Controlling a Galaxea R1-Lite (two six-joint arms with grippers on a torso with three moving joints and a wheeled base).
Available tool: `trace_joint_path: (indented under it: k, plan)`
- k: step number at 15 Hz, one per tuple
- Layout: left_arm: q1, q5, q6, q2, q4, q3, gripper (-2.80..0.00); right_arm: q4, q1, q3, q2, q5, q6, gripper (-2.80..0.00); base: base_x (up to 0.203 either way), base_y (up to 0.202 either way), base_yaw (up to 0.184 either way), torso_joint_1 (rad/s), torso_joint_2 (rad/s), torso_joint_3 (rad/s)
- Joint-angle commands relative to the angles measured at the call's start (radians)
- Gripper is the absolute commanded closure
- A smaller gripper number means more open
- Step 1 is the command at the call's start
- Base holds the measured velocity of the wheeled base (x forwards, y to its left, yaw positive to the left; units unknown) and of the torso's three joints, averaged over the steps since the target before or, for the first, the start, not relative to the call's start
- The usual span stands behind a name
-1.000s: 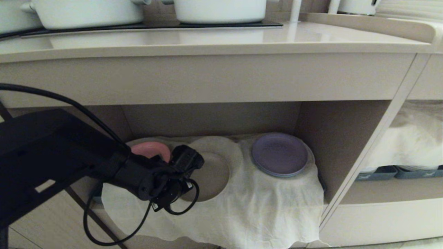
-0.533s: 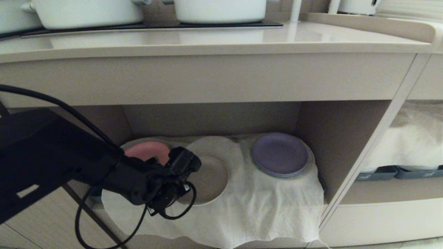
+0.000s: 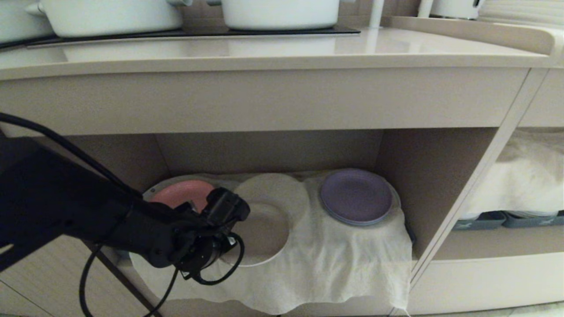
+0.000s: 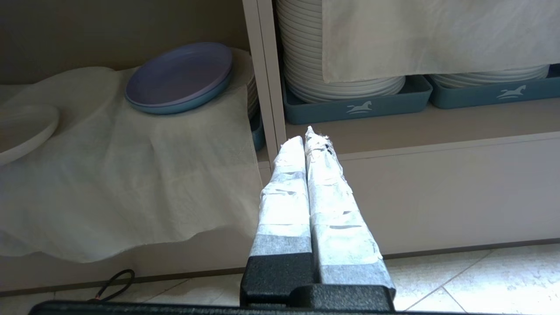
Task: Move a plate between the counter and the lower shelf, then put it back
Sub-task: Pick up the plate in the cupboard
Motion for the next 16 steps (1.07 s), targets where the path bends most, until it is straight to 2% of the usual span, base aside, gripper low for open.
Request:
trace_joint_path:
  k: [1,6,16]
  plan:
    - [-0.006,0.002,-0.012,-0.027,-0.001,0.02,0.0,0.0,0.0,0.0,0.0,0.0,0.001,0.0,0.0,0.0,0.0,0.0,0.0,0.0]
    - [-0.045,0.002,-0.073,-0.082,0.002,0.068,0.0,0.0,0.0,0.0,0.0,0.0,0.001,0.0,0.0,0.0,0.0,0.0,0.0,0.0]
    - [-0.062,0.002,-0.098,-0.17,0.002,0.158,0.0,0.0,0.0,0.0,0.0,0.0,0.001,0.0,0.0,0.0,0.0,0.0,0.0,0.0]
